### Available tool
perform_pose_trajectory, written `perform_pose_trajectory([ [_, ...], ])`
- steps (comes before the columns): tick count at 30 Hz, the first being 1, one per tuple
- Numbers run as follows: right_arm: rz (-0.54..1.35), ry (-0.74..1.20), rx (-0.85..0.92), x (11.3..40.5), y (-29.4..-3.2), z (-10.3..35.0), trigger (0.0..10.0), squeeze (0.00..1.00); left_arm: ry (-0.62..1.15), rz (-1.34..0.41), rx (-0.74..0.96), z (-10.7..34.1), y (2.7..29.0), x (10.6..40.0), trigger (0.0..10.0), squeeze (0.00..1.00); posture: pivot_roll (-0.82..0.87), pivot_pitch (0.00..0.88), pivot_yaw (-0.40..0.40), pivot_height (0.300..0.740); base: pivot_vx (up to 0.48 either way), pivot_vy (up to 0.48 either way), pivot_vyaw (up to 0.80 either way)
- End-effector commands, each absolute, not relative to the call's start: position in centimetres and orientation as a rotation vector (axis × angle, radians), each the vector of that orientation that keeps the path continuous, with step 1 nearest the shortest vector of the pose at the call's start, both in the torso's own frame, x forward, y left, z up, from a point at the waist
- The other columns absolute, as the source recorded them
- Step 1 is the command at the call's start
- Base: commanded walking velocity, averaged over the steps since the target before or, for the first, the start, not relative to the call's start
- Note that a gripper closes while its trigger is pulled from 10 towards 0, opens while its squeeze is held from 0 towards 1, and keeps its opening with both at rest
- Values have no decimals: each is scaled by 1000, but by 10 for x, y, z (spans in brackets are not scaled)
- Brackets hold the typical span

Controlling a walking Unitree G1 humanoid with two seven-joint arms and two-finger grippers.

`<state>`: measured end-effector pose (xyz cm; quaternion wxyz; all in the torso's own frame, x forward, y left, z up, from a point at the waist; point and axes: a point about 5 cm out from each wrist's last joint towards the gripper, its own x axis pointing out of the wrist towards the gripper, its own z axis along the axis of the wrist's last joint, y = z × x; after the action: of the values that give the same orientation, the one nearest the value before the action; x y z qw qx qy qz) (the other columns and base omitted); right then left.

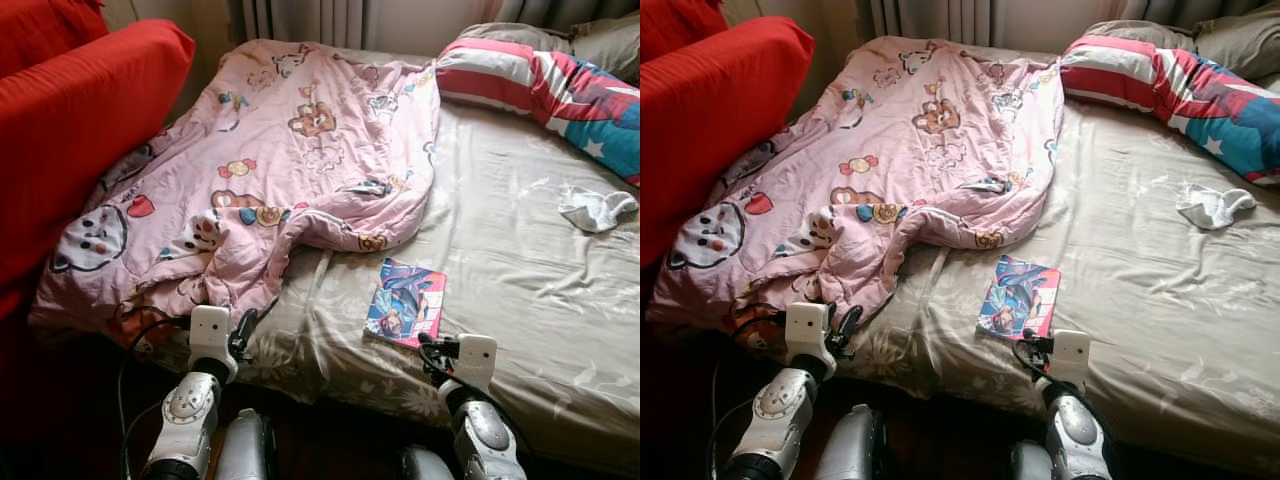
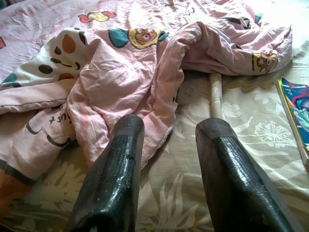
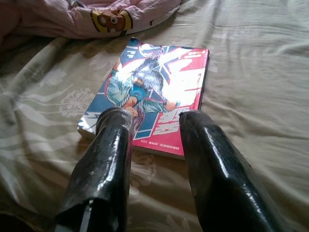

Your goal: Clean up the room

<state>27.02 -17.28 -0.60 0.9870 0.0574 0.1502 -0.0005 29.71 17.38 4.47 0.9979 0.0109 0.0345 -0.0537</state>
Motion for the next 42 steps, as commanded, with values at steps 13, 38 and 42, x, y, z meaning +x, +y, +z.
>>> perform_pose_trajectory([
  [13,-27,325,121,270,-174,-9,10000,0,78,-92,10,43,178,297,10000,0,-72,148,2,634,0,0,62],
  [38,-80,321,133,274,-176,-6,10000,0,70,-92,13,44,178,296,10000,0,-71,151,1,634,294,0,-61],
  [42,-82,321,133,275,-176,-6,10000,0,69,-96,12,44,177,296,10000,0,-70,152,2,634,324,0,0],
])
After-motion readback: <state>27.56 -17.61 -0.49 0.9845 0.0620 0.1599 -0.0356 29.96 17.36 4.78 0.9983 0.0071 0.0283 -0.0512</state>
